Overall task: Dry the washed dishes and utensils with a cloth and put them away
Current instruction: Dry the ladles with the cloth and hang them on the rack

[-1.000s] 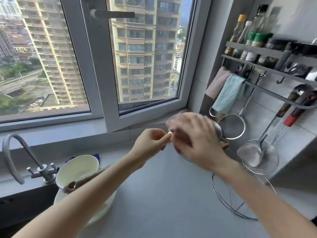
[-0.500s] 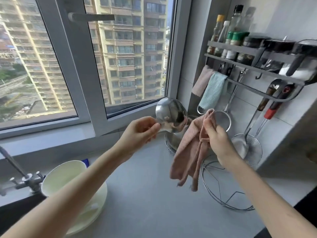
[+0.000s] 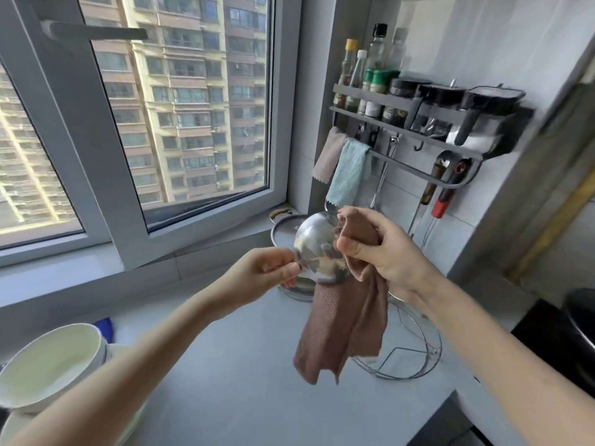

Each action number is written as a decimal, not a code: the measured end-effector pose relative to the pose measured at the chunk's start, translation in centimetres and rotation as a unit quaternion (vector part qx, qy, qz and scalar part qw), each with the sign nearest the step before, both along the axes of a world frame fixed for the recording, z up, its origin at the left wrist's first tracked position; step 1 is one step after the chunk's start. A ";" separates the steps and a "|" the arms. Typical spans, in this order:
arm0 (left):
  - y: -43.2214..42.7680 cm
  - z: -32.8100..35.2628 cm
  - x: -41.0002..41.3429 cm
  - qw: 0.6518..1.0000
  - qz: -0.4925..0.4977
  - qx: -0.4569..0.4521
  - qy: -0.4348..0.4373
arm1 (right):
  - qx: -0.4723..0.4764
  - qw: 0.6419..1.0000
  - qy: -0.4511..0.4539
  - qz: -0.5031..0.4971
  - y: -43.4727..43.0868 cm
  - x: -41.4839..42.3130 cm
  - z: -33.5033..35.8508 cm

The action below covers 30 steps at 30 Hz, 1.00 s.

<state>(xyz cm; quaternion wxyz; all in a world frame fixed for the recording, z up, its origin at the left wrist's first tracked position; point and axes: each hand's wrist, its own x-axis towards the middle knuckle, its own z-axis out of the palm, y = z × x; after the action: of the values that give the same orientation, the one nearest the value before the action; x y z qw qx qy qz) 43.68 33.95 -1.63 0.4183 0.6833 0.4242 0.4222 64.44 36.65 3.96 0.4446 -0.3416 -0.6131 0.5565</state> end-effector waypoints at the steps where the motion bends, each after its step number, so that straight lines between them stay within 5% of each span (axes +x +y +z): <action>1: 0.2 -0.3 0.4 1.000 -0.004 -0.007 -0.004 | 0.001 1.000 0.005 -0.003 -0.2 0.0 0.3; 9: 1.9 -1.5 3.5 0.986 -0.038 -0.143 -0.078 | 0.098 0.991 -0.093 -0.002 -2.4 1.6 3.2; 14: 4.3 0.0 6.1 0.925 -0.024 -0.347 -0.154 | 0.148 0.970 -0.189 0.033 -3.9 3.0 3.7; 24: 8.1 -0.8 9.5 0.892 0.075 -0.378 -0.236 | 0.312 0.891 -0.315 0.099 -4.1 5.7 -0.6; 30: 9.9 -2.4 7.7 0.952 0.175 -0.190 -0.164 | 0.178 0.950 -0.256 -0.030 -3.1 9.2 -1.5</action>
<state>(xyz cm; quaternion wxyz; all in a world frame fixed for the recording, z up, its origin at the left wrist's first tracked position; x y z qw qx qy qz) 51.41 43.84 -4.01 0.5236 0.4278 0.5350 0.5066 73.59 33.56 2.44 0.3429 -0.4059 -0.7849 0.3187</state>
